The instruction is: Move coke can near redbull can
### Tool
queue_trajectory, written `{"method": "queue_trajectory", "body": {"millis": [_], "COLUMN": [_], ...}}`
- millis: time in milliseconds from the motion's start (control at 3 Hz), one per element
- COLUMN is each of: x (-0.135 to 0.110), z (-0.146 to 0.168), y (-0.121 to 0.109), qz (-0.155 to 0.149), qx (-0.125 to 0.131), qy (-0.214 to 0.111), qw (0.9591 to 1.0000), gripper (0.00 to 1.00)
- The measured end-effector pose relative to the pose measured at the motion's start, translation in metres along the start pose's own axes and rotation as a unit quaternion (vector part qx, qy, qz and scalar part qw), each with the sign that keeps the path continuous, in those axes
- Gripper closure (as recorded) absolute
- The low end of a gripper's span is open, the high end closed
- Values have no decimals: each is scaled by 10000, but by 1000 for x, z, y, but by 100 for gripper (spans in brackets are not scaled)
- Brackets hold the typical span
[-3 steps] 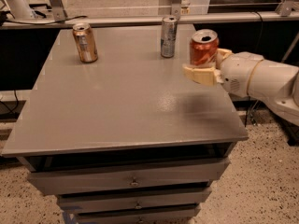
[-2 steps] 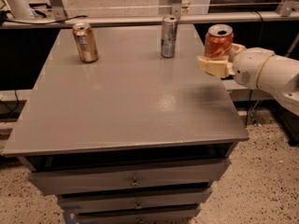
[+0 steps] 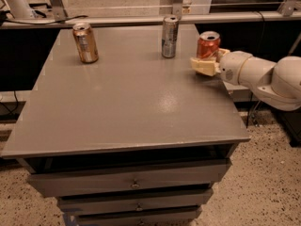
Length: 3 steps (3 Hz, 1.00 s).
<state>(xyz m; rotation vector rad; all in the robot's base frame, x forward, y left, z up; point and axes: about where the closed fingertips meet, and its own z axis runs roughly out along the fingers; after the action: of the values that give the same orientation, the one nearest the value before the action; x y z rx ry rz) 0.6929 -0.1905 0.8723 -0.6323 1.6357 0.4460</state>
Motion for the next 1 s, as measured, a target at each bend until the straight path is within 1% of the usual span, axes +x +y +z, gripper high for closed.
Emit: {"method": "queue_trajectory", "body": {"millis": [333,667,1000], "x": [12,14,13], "z": [32,54,54], "y": [-4,-4,-4], "qz": [70,81,81], "qx": [-180,-326,-327], "qy": [79,106,106], "qw": [9998,9994,9994], "gripper": [100,100,100]}}
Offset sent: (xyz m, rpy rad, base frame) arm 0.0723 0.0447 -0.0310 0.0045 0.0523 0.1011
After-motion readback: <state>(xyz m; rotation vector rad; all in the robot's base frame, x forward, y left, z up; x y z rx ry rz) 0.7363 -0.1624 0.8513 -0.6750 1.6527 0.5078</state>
